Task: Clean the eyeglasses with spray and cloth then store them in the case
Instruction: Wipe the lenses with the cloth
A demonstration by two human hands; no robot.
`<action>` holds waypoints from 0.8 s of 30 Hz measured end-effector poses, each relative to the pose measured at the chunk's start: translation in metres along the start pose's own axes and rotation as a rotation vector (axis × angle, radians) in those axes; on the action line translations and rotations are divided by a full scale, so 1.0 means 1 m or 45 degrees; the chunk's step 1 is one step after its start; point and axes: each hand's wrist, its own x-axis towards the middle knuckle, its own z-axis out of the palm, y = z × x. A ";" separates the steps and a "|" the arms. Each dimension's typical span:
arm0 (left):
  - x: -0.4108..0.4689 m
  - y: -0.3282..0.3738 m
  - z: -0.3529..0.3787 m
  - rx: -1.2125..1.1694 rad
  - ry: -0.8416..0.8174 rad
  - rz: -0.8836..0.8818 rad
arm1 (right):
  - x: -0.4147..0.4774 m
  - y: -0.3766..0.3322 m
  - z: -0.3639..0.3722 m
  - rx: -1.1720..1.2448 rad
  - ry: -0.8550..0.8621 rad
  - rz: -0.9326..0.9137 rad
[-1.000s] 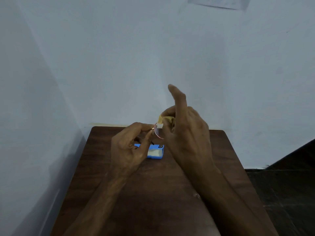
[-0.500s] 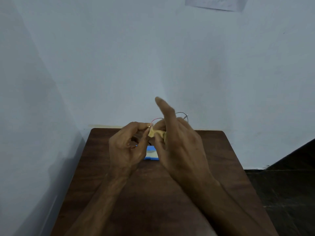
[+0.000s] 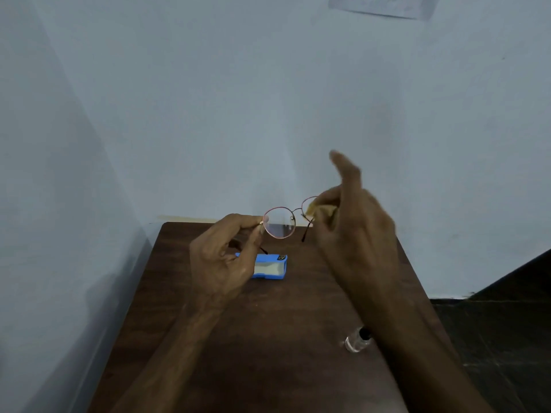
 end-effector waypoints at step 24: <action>0.003 0.006 -0.006 0.074 0.038 -0.047 | 0.012 0.008 0.007 0.012 -0.011 -0.072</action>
